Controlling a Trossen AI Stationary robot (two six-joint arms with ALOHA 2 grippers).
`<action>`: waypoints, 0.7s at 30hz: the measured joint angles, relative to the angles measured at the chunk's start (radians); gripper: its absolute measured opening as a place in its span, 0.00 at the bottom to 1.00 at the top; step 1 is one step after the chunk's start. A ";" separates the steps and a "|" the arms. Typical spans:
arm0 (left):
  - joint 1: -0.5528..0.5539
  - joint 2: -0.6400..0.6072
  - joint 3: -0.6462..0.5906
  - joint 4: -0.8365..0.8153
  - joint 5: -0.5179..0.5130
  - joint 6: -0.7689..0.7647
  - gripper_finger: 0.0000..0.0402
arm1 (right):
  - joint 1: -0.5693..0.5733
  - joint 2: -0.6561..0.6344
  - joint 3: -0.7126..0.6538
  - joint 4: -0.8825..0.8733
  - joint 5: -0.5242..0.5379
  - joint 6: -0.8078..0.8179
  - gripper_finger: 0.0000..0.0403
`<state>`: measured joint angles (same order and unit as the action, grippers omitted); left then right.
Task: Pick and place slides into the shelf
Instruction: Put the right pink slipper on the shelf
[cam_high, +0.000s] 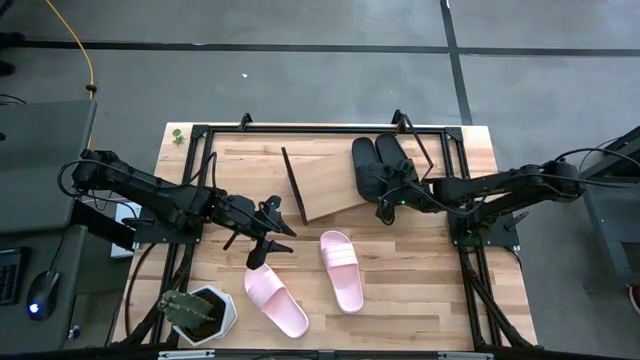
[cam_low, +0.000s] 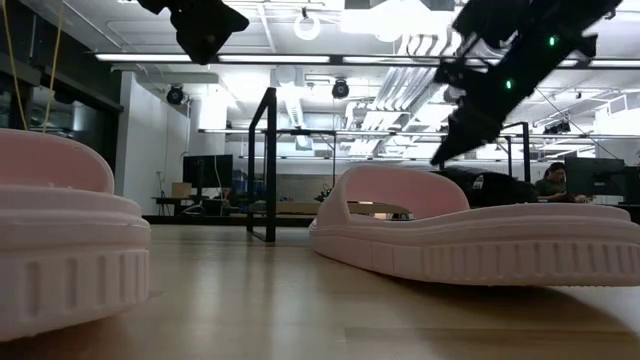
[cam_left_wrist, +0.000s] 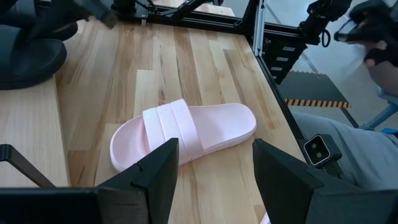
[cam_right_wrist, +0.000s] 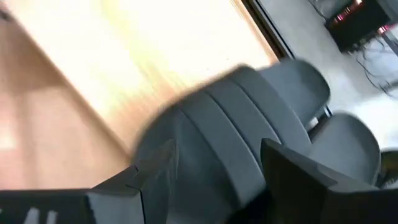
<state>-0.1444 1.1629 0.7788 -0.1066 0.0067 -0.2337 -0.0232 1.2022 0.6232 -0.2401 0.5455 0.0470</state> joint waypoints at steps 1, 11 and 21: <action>0.000 0.000 0.000 0.000 0.000 0.000 0.47 | 0.013 0.000 0.018 -0.015 0.001 0.002 0.55; 0.000 0.000 0.000 0.000 0.000 0.000 0.47 | 0.101 0.000 0.129 -0.103 -0.058 0.135 0.55; 0.000 0.000 0.000 -0.001 0.000 -0.010 0.47 | 0.138 0.000 0.131 -0.091 -0.258 0.227 0.55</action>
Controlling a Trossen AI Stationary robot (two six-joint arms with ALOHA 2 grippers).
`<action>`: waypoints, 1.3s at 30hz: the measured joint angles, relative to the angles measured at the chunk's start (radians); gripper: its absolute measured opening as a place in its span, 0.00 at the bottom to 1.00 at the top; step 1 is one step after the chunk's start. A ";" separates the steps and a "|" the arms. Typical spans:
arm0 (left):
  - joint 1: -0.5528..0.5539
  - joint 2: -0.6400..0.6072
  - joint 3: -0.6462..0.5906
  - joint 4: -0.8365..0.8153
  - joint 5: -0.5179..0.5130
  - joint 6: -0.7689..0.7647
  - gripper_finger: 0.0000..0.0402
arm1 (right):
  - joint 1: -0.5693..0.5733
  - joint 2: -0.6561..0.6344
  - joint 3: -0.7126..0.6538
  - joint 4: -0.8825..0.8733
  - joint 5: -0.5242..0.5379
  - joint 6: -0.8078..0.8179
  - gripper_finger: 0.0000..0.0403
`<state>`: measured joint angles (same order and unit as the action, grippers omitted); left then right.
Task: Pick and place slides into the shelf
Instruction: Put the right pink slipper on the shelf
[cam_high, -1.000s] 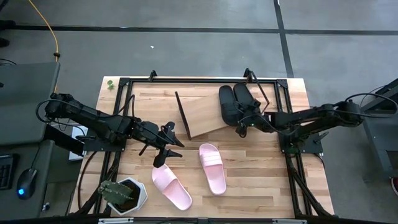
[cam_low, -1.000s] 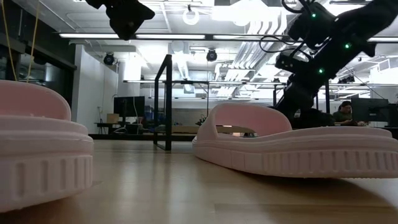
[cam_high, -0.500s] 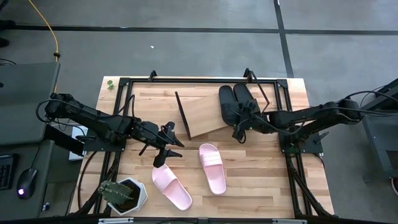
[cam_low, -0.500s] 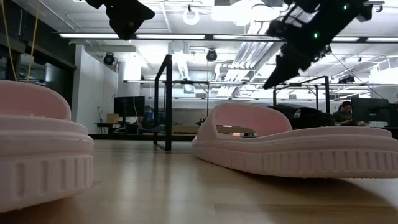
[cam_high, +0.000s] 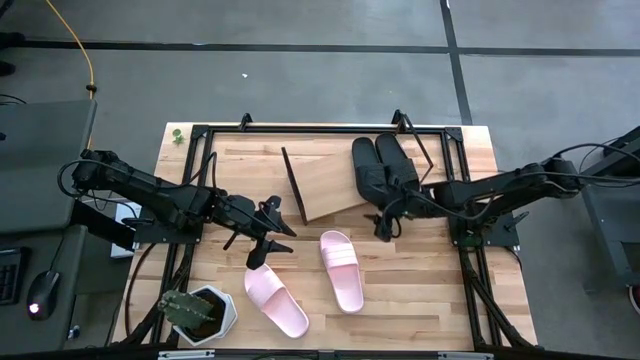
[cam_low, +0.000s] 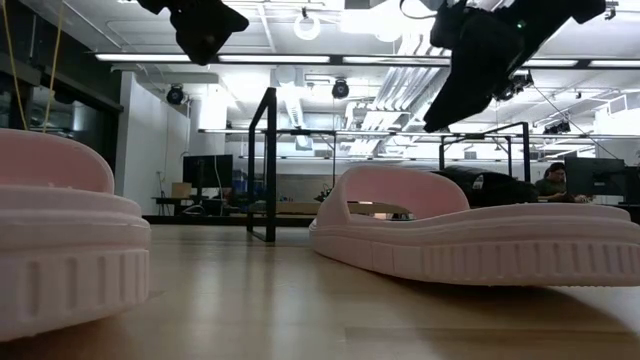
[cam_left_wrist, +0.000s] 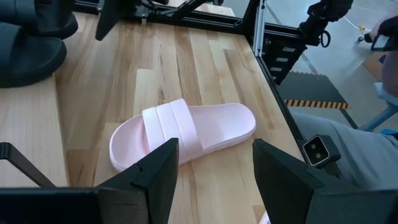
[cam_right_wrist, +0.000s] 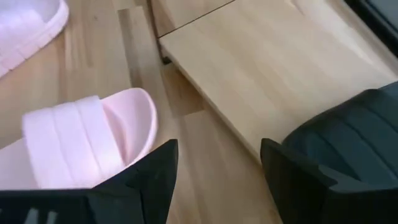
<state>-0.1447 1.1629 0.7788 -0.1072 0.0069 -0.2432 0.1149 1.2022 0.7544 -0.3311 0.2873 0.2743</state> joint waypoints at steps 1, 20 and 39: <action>0.000 0.000 0.000 0.000 0.003 -0.003 0.47 | 0.005 0.000 0.000 0.001 -0.002 0.008 0.55; 0.000 0.000 -0.023 -0.137 0.068 -0.135 0.47 | 0.045 0.000 0.000 0.007 -0.059 0.040 0.55; -0.106 0.000 -0.031 -0.186 0.026 -0.205 0.47 | 0.108 0.000 0.000 0.008 -0.109 0.129 0.55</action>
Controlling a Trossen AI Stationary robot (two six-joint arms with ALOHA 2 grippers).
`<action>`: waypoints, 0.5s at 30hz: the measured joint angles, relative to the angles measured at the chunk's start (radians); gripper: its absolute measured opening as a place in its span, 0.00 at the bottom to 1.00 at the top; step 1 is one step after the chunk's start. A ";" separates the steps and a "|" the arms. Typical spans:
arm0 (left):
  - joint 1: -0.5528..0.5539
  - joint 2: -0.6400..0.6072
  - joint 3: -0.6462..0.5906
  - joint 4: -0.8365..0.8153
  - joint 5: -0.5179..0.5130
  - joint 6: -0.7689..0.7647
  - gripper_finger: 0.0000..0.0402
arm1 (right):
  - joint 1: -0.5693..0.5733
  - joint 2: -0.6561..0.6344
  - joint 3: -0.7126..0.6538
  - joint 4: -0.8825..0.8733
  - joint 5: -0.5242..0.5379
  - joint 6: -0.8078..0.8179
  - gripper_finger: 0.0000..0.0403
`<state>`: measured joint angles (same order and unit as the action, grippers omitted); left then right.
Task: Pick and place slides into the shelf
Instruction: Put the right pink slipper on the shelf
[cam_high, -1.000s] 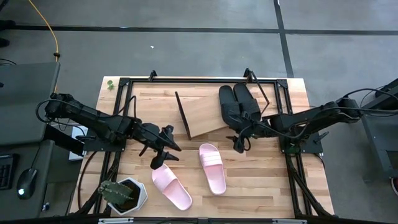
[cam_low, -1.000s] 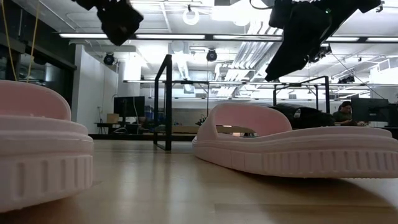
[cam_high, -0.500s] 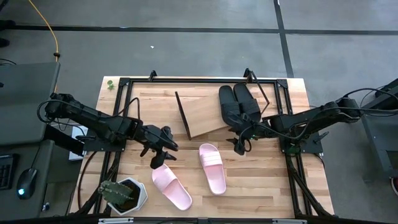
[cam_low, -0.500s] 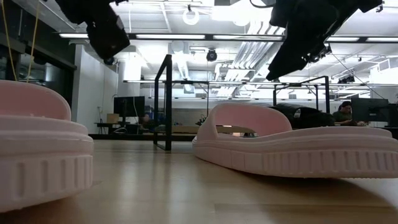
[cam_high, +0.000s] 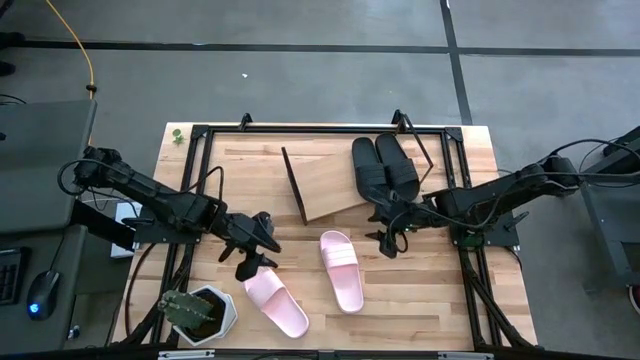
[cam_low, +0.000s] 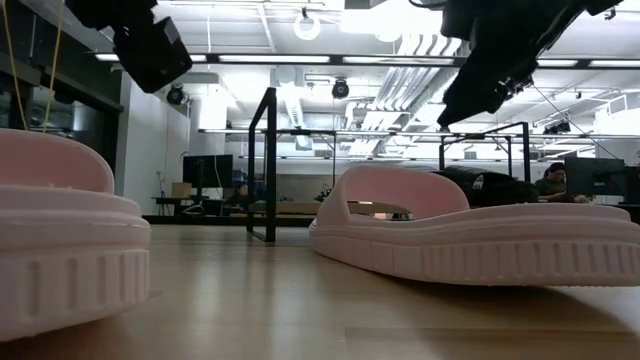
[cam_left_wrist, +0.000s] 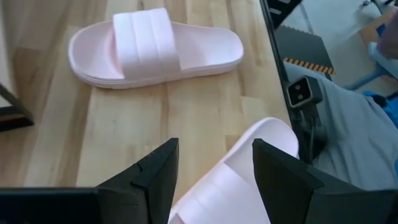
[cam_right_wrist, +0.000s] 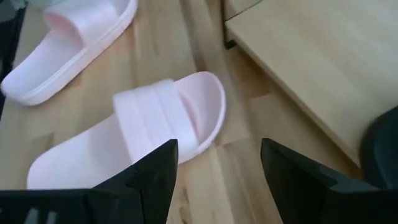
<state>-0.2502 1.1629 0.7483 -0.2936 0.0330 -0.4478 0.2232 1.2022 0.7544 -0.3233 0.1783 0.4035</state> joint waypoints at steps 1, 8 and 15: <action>-0.007 0.000 0.000 0.000 0.000 -0.001 0.47 | 0.009 0.000 0.000 0.001 0.000 -0.006 0.55; -0.046 0.001 0.000 -0.002 -0.060 -0.027 0.47 | 0.064 0.000 0.000 0.088 -0.002 -0.096 0.55; -0.080 0.051 -0.001 -0.010 -0.105 -0.066 0.47 | 0.131 0.002 0.000 0.129 0.032 -0.174 0.55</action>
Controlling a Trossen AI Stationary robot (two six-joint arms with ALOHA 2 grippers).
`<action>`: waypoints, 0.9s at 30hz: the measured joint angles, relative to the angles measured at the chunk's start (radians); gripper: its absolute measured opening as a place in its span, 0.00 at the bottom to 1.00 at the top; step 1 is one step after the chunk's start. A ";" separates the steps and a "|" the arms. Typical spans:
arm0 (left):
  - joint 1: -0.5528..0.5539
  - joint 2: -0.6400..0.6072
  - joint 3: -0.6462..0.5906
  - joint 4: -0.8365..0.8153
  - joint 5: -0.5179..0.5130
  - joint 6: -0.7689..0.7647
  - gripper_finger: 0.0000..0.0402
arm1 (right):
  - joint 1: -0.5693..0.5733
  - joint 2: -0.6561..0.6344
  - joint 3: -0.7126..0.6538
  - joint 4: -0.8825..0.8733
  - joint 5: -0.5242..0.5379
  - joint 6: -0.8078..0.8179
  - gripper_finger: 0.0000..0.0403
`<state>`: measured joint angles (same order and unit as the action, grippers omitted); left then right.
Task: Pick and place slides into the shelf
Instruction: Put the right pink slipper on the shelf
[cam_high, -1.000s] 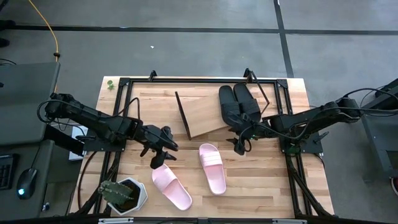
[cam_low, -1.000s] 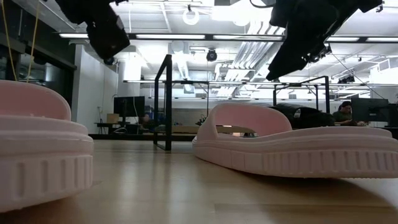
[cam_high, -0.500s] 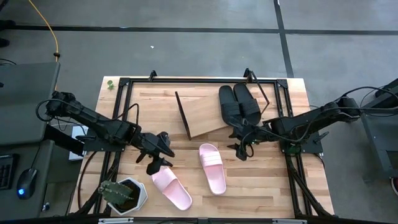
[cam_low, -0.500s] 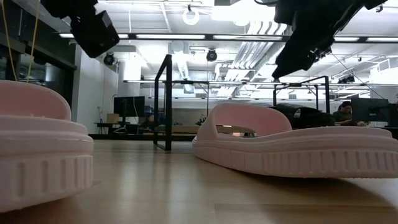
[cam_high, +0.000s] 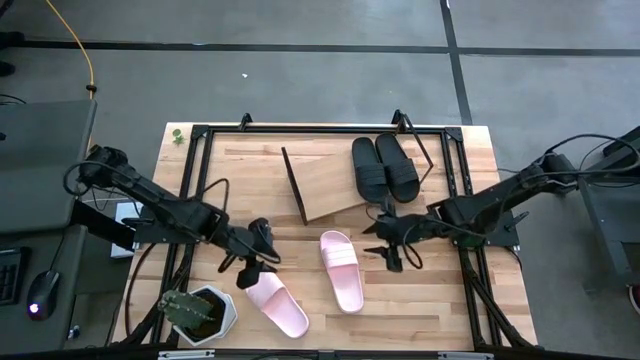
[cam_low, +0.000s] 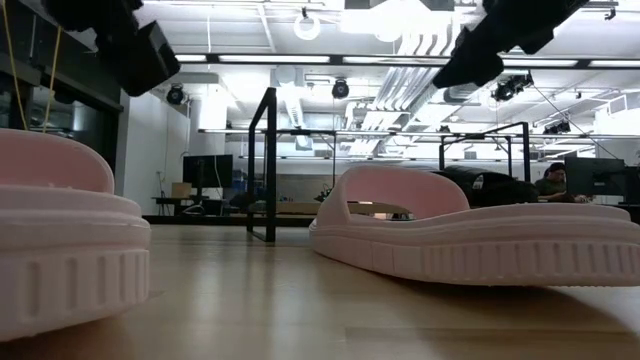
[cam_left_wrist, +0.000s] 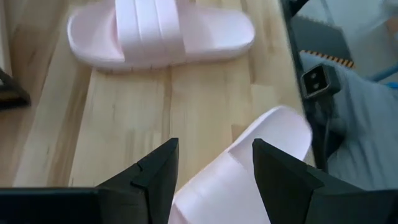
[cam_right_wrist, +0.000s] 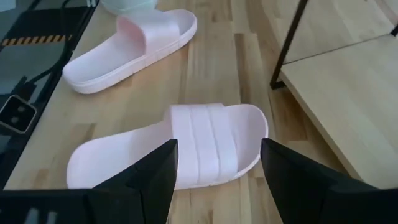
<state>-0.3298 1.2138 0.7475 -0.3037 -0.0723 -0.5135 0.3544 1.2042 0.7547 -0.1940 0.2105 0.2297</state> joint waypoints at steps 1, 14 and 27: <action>0.000 0.010 -0.001 -0.002 0.000 -0.006 0.47 | 0.010 0.000 0.000 0.000 0.008 -0.003 0.55; 0.002 0.081 -0.005 -0.006 -0.032 -0.145 0.47 | 0.079 0.000 0.000 0.002 0.070 0.002 0.55; 0.002 0.081 -0.085 0.018 -0.040 -0.255 0.47 | 0.100 0.001 0.000 0.002 0.075 0.005 0.55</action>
<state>-0.3279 1.2945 0.6621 -0.2857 -0.1127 -0.7685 0.4545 1.2049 0.7547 -0.1921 0.2855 0.2347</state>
